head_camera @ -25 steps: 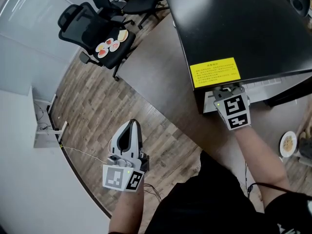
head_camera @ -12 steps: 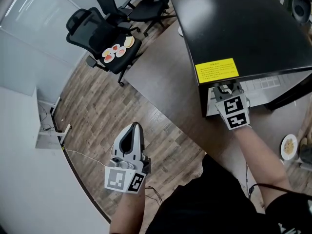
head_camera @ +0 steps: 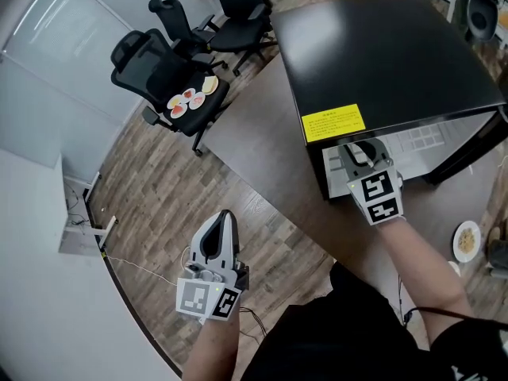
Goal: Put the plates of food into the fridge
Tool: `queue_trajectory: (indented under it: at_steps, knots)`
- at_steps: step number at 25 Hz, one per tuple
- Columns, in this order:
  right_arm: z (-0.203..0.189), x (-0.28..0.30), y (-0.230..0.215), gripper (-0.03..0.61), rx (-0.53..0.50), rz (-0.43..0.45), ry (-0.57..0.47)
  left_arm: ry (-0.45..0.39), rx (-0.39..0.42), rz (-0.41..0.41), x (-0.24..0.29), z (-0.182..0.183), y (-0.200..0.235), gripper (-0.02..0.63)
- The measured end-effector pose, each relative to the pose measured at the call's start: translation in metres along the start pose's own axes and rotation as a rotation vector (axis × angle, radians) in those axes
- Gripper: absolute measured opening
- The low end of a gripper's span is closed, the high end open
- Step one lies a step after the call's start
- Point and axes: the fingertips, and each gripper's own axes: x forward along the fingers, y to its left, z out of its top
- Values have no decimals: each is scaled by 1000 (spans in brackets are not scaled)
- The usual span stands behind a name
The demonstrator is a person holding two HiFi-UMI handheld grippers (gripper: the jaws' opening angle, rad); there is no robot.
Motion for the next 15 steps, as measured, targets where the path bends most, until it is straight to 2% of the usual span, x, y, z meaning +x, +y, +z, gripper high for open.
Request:
queue_trajectory:
  at_steps: [6,11,15]
  knots:
    - [3,-28,1,58,-8,-28,-35,-20,-17,-41,-2,-3,-17,3]
    - [-8,-67,17,58,4,-58,-19,-37,68,-105,-26,3,-37,3]
    - [-11,-109,27,58,9,-115,-20,-49,71,-167,-51,4,-52,3]
